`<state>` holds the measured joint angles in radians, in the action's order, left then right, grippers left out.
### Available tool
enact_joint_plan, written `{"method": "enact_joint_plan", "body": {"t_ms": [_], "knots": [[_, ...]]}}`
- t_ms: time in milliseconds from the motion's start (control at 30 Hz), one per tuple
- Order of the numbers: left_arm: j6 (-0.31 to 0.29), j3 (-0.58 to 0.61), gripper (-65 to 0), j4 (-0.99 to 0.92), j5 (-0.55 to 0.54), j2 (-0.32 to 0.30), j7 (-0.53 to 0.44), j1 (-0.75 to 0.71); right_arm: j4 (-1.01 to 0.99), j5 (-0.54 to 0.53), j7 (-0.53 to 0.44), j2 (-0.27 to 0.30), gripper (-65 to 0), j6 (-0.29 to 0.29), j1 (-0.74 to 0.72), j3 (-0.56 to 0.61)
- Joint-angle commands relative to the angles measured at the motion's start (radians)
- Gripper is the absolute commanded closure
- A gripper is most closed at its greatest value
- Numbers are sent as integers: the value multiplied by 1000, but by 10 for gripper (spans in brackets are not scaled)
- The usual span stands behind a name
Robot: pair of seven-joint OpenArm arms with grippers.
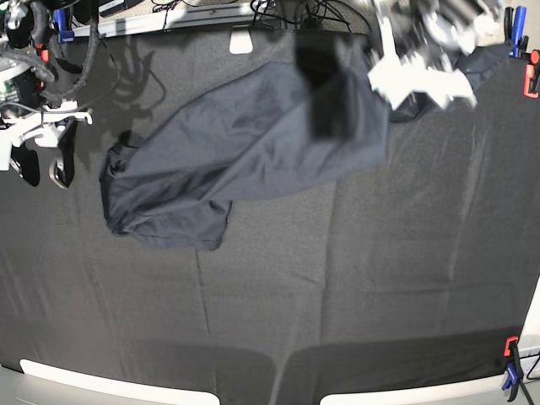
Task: Layout the t-shirt on the table in an organized manner, then fold the t-shirt properly
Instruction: 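Regrasp the shirt with the left gripper and pull it across the table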
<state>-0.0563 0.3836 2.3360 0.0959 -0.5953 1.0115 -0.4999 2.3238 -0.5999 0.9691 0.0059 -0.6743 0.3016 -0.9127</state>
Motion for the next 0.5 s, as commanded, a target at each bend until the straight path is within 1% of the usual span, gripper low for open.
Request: {"method": "enact_joint_plan", "body": {"t_ms": [0, 100, 233, 467], "knots": [[32, -3, -331, 20, 26, -6, -17, 32, 18, -14, -27, 8, -305, -24, -2, -3], [69, -3, -331, 20, 29, -6, -7, 121, 18, -14, -27, 8, -305, -24, -2, -3], [71, -3, -331, 20, -31, -6, 43, 218, 18, -14, -26, 8, -305, -24, -2, -3], [72, -3, -331, 20, -69, -6, -19, 333, 18, -14, -26, 8, -305, -24, -2, -3]]}}
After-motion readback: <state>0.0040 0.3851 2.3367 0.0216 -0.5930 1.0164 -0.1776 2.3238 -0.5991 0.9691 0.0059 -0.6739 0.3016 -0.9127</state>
